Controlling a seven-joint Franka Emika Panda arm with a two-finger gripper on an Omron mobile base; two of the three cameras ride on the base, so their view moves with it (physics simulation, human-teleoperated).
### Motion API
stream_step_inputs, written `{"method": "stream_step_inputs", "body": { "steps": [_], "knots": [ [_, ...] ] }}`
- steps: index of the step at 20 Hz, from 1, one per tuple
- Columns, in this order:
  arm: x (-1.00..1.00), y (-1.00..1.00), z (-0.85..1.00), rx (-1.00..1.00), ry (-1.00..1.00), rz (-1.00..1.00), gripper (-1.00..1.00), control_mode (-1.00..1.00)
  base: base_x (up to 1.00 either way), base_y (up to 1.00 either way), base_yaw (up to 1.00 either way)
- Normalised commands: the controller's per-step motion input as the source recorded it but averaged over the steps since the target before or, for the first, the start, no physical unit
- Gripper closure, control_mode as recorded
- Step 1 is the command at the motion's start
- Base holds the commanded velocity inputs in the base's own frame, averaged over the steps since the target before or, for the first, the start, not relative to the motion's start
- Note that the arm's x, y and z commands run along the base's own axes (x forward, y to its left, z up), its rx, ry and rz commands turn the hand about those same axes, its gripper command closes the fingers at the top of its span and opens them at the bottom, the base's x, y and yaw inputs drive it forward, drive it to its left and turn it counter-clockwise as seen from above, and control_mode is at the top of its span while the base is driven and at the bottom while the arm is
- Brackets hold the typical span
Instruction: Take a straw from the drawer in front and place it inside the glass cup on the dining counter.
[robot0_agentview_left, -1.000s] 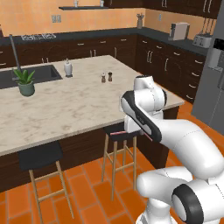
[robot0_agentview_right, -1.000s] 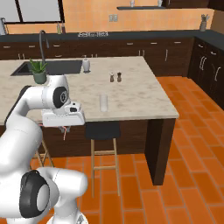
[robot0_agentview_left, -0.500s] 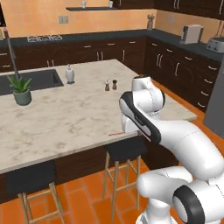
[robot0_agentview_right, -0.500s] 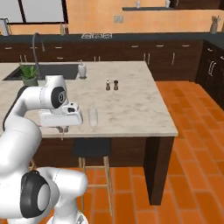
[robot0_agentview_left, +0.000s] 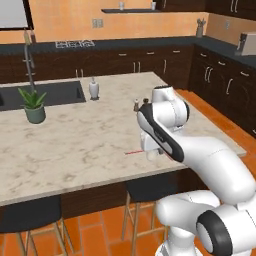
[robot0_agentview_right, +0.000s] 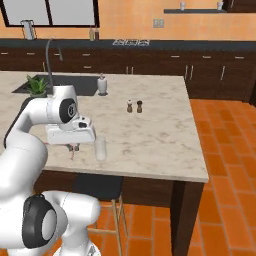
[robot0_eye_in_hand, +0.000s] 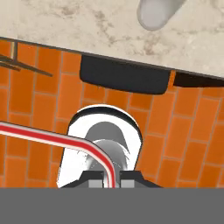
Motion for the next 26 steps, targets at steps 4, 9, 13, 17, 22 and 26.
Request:
{"method": "stream_step_inputs", "body": {
  "steps": [4,9,13,17,22,26],
  "knots": [
    [0.0,0.0,0.0,0.0,0.0,0.0,1.0,1.0,0.8,-0.02,0.06],
    [0.05,0.0,0.41,-0.11,-0.2,0.0,1.0,-1.0,0.24,0.0,0.0],
    [-0.14,-0.1,1.0,-0.32,-0.56,0.0,1.0,-1.0,0.0,0.0,0.0],
    [0.0,-0.39,0.87,-0.36,-0.47,0.0,1.0,-1.0,0.0,0.0,0.0],
    [0.1,-0.7,0.32,-0.35,-0.2,0.05,1.0,-1.0,0.0,0.0,0.0],
    [0.07,-0.65,0.0,-0.28,-0.01,0.14,1.0,-1.0,0.0,0.0,0.0]
  ]
}}
